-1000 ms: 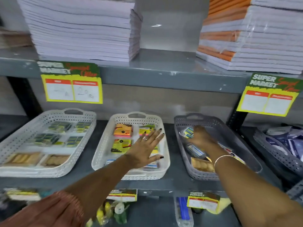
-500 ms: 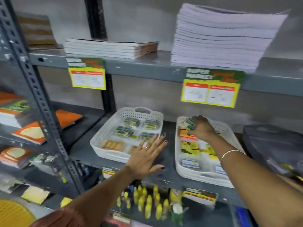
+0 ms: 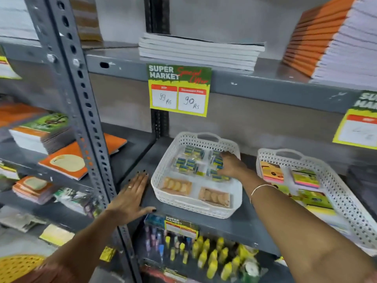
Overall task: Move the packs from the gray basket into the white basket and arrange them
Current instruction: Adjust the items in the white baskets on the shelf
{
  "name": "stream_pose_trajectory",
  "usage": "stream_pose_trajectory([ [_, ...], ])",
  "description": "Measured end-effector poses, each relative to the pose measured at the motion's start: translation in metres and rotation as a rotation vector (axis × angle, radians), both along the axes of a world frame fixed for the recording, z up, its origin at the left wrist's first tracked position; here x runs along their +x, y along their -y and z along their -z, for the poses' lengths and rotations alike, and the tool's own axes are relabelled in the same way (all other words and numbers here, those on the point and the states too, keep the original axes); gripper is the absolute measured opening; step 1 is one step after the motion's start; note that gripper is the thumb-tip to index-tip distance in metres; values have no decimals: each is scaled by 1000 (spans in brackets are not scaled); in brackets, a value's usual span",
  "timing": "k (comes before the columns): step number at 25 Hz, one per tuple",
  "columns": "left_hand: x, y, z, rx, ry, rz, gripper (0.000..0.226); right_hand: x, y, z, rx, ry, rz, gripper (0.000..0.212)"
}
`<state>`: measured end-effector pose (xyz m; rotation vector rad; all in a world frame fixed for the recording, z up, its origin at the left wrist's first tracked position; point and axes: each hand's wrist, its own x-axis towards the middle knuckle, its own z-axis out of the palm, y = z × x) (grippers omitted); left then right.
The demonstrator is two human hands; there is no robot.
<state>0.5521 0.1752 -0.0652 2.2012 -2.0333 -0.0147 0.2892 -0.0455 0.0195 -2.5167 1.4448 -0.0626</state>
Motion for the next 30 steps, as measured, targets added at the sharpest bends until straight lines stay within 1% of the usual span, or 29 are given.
stream_pose_trajectory([
  [2,4,2,11,112,38,22,125,5,4,9,26,-52,-8,64],
  [4,4,5,19,155,79,27,128,8,7,20,46,-88,-19,62],
  [6,4,8,22,127,80,11,126,10,9,29,58,-116,-25,61],
  [8,2,8,24,94,97,-4,114,11,10,35,62,-137,-26,65],
  [10,3,8,27,77,104,-18,107,13,10,38,72,-150,-11,68],
  [15,6,8,34,-3,74,6,112,15,14,42,93,-172,11,63],
  [17,4,4,34,12,88,20,112,13,11,42,101,-181,-3,70],
  [19,4,5,35,35,91,15,112,11,8,40,82,-176,-31,82],
  [21,6,8,34,37,82,7,113,11,8,34,51,-143,-38,88],
  [24,7,6,28,24,35,16,113,4,5,15,-40,-53,-18,87],
  [27,4,-2,11,-66,2,18,109,-19,0,-8,-150,47,26,83],
  [30,-6,2,-26,-197,-3,20,104,-56,-1,-30,-212,155,88,76],
])
